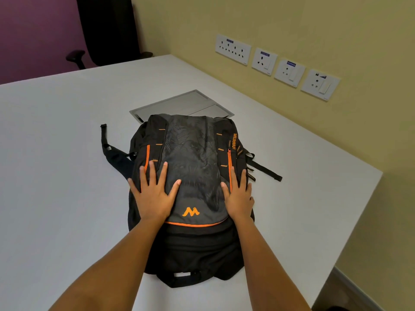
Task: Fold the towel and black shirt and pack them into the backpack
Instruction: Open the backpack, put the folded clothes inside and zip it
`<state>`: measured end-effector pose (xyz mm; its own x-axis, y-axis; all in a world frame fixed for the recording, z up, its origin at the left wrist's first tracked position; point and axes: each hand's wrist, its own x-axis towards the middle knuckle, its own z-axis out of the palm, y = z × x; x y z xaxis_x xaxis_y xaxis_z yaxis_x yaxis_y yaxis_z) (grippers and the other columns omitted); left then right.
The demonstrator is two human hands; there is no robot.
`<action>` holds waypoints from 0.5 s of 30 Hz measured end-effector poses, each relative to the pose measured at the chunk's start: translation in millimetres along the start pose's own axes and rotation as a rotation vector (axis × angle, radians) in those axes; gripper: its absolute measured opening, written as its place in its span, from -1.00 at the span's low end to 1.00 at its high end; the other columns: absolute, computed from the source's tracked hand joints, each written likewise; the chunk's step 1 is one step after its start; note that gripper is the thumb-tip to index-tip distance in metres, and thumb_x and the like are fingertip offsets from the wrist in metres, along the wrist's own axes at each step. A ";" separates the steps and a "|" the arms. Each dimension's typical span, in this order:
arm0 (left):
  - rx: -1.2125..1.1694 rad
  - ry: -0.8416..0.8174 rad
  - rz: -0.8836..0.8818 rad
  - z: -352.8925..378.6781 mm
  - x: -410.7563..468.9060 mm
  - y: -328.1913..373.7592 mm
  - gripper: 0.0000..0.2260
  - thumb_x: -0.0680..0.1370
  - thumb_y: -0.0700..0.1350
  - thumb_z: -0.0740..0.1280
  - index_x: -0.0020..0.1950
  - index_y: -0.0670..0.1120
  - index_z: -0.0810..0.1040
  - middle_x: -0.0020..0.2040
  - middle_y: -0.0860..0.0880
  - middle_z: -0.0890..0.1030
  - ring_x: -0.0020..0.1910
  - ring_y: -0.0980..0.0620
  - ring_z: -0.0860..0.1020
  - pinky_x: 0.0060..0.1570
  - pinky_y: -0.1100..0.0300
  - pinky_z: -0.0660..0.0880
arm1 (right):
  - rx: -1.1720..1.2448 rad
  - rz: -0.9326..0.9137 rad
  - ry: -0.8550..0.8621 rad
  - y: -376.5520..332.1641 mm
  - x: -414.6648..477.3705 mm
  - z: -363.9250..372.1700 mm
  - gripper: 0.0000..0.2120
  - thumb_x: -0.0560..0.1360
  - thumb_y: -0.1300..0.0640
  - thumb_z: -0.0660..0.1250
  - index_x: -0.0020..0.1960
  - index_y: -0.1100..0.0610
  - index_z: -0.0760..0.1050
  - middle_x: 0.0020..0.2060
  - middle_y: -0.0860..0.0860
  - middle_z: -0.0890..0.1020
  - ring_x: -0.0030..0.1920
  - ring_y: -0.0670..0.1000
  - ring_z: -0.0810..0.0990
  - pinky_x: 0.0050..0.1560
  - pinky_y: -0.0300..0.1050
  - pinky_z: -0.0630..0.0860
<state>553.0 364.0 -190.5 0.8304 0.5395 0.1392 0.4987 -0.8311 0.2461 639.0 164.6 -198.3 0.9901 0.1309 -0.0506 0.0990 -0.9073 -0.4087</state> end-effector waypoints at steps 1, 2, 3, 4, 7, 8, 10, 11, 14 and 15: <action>-0.022 -0.025 -0.036 -1.2 -0.3 -1.7 -0.32 0.45 0.43 -0.19 0.53 0.21 -0.11 0.58 -0.01 -0.11 0.55 -0.12 -0.17 0.39 -0.26 -0.27 | -0.005 0.000 0.008 0.1 -0.5 -0.1 -0.41 0.60 -0.20 0.00 0.53 -0.17 -0.19 0.55 0.03 -0.10 0.50 0.21 0.10 0.36 0.23 0.26; -0.052 -0.050 -0.060 -2.6 -0.7 -2.6 -0.31 0.44 0.46 -0.17 0.52 0.24 -0.13 0.58 0.01 -0.14 0.54 -0.12 -0.19 0.38 -0.31 -0.23 | -0.011 -0.001 0.019 0.6 -0.7 -0.5 -0.42 0.61 -0.18 0.00 0.53 -0.17 -0.18 0.55 0.03 -0.08 0.48 0.20 0.17 0.34 0.19 0.30; -0.084 -0.081 -0.067 -4.0 -1.3 -3.3 -0.30 0.43 0.48 -0.14 0.52 0.26 -0.14 0.57 0.02 -0.15 0.54 -0.12 -0.19 0.38 -0.34 -0.17 | -0.016 -0.005 0.032 1.2 -1.2 -0.5 -0.44 0.62 -0.15 0.01 0.53 -0.17 -0.17 0.55 0.04 -0.06 0.45 0.18 0.24 0.32 0.13 0.34; -0.113 -0.116 -0.062 -5.3 -2.1 -3.4 -0.31 0.43 0.48 -0.12 0.51 0.27 -0.15 0.57 0.03 -0.14 0.54 -0.13 -0.18 0.39 -0.35 -0.11 | -0.020 -0.011 0.048 1.5 -1.6 0.0 -0.45 0.63 -0.11 0.01 0.53 -0.16 -0.16 0.55 0.04 -0.04 0.41 0.16 0.30 0.29 0.06 0.37; -0.156 -0.167 -0.029 -6.8 -2.5 -0.2 -0.32 0.44 0.42 -0.07 0.52 0.27 -0.16 0.58 0.05 -0.10 0.55 -0.11 -0.11 0.41 -0.33 -0.04 | -0.001 -0.011 0.100 -0.6 -3.4 1.3 -0.48 0.65 0.02 0.03 0.54 -0.11 -0.10 0.55 0.03 0.03 0.29 0.09 0.39 0.21 -0.10 0.42; -0.159 -0.166 -0.020 -7.1 -1.8 2.0 -0.33 0.46 0.41 -0.05 0.52 0.27 -0.16 0.58 0.05 -0.09 0.55 -0.11 -0.09 0.41 -0.33 -0.03 | 0.017 0.003 0.117 -1.4 -3.9 1.3 -0.49 0.66 0.06 0.04 0.54 -0.09 -0.08 0.55 0.02 0.05 0.26 0.07 0.40 0.18 -0.14 0.42; -0.166 -0.176 -0.006 -5.9 -1.3 8.1 -0.35 0.48 0.40 -0.02 0.51 0.28 -0.18 0.58 0.06 -0.09 0.55 -0.09 -0.06 0.40 -0.33 -0.03 | 0.050 0.034 0.142 0.0 -6.1 -0.1 -0.48 0.65 0.15 0.06 0.54 -0.07 -0.03 0.54 0.00 0.10 0.23 0.05 0.42 0.15 -0.17 0.44; -0.171 -0.186 0.003 -4.3 -2.3 11.7 -0.35 0.49 0.40 -0.02 0.50 0.29 -0.18 0.57 0.07 -0.09 0.55 -0.09 -0.05 0.40 -0.33 -0.03 | 0.060 0.051 0.152 2.8 -7.9 -1.6 -0.47 0.65 0.18 0.07 0.54 -0.06 -0.02 0.54 0.00 0.11 0.22 0.04 0.42 0.14 -0.19 0.45; -0.190 -0.206 0.040 -0.1 -9.6 25.5 -0.35 0.47 0.41 -0.02 0.49 0.31 -0.19 0.57 0.08 -0.10 0.55 -0.08 -0.04 0.40 -0.34 -0.03 | 0.076 0.095 0.190 18.5 -15.2 -6.5 -0.41 0.62 0.29 0.11 0.54 -0.06 -0.01 0.53 -0.01 0.14 0.17 0.03 0.43 0.06 -0.22 0.46; -0.196 -0.208 0.054 1.1 -11.6 31.2 -0.35 0.47 0.41 -0.03 0.49 0.31 -0.20 0.57 0.08 -0.10 0.55 -0.08 -0.04 0.40 -0.34 -0.03 | 0.082 0.108 0.210 24.8 -18.3 -8.4 -0.39 0.61 0.31 0.11 0.54 -0.06 0.00 0.53 -0.01 0.15 0.13 0.03 0.44 0.02 -0.23 0.45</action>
<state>559.2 331.6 -185.5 0.8978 0.4389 -0.0370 0.4112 -0.8051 0.4275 624.2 136.4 -199.8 0.9943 -0.0591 0.0885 -0.0089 -0.8748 -0.4845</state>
